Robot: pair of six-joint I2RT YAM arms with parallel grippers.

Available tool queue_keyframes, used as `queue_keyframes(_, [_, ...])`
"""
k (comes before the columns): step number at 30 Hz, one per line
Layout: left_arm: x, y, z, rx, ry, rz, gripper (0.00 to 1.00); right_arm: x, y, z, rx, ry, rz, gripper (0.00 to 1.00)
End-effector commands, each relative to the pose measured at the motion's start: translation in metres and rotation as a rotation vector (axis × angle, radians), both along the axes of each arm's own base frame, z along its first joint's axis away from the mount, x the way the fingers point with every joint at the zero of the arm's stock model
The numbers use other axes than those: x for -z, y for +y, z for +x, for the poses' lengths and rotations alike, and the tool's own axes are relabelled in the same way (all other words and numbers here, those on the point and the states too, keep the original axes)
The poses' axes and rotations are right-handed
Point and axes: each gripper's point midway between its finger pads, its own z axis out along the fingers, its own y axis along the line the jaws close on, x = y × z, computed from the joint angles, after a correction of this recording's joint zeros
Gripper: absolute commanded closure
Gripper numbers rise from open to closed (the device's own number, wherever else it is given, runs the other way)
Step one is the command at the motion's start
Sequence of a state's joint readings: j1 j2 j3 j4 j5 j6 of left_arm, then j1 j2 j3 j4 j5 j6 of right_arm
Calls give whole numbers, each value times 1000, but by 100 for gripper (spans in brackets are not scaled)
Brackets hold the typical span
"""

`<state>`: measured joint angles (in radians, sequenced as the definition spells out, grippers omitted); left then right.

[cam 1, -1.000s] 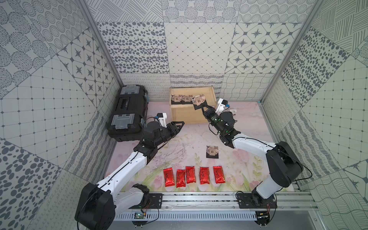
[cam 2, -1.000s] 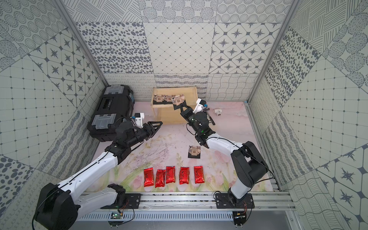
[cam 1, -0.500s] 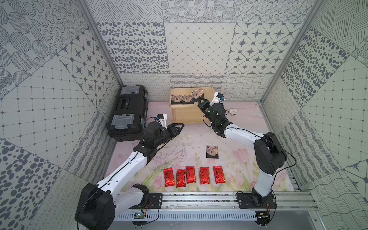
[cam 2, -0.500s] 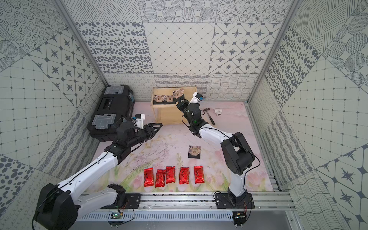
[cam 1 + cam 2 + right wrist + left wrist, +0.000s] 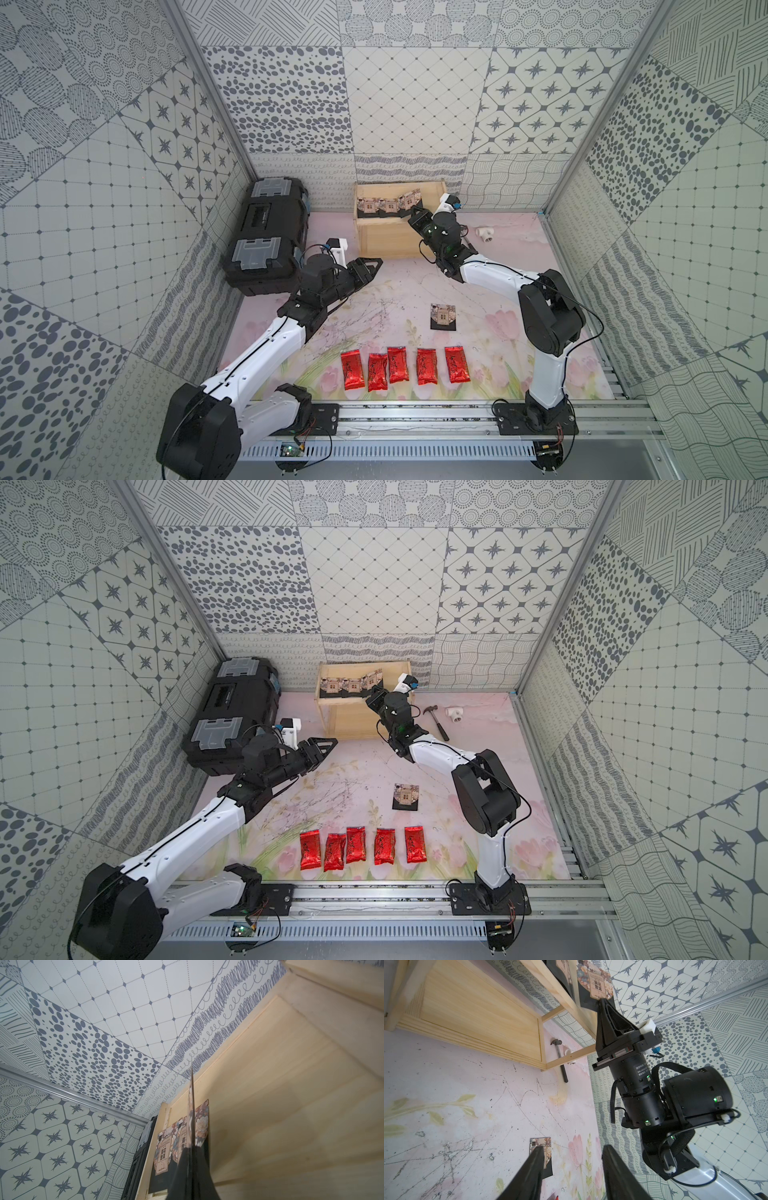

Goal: Place the tea bags on the shelf by color
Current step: Place the tea bag on the shelf.

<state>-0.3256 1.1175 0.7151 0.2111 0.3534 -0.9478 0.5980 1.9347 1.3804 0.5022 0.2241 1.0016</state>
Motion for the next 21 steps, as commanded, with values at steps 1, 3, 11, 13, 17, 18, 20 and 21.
queue_keyframes(1, [-2, 0, 1, 11, -29, 8, 49, 1, -3, 9, 19, -9, -19, 99])
queue_keyframes(3, [-2, 0, 1, 8, -30, 8, 50, 4, -3, 11, 18, -2, -24, 96])
queue_keyframes(11, [0, 1, 3, 8, -25, 2, 49, 10, -8, 16, 22, 28, -34, 87])
queue_keyframes(13, [0, 0, 3, 10, -26, 0, 49, 11, -7, 18, 19, 33, -36, 85])
queue_keyframes(17, [0, 2, 3, 6, -27, -2, 49, 10, -5, 21, 11, 36, -37, 84])
queue_keyframes(18, [0, 2, 3, 7, -26, -2, 49, 11, -5, 21, 9, 39, -39, 83])
queue_keyframes(20, [-1, 3, 3, 3, -29, -2, 49, 12, -4, 22, 8, 42, -40, 82])
queue_keyframes(21, [-1, 2, 3, 5, -29, -3, 49, 12, -4, 22, 8, 42, -41, 81])
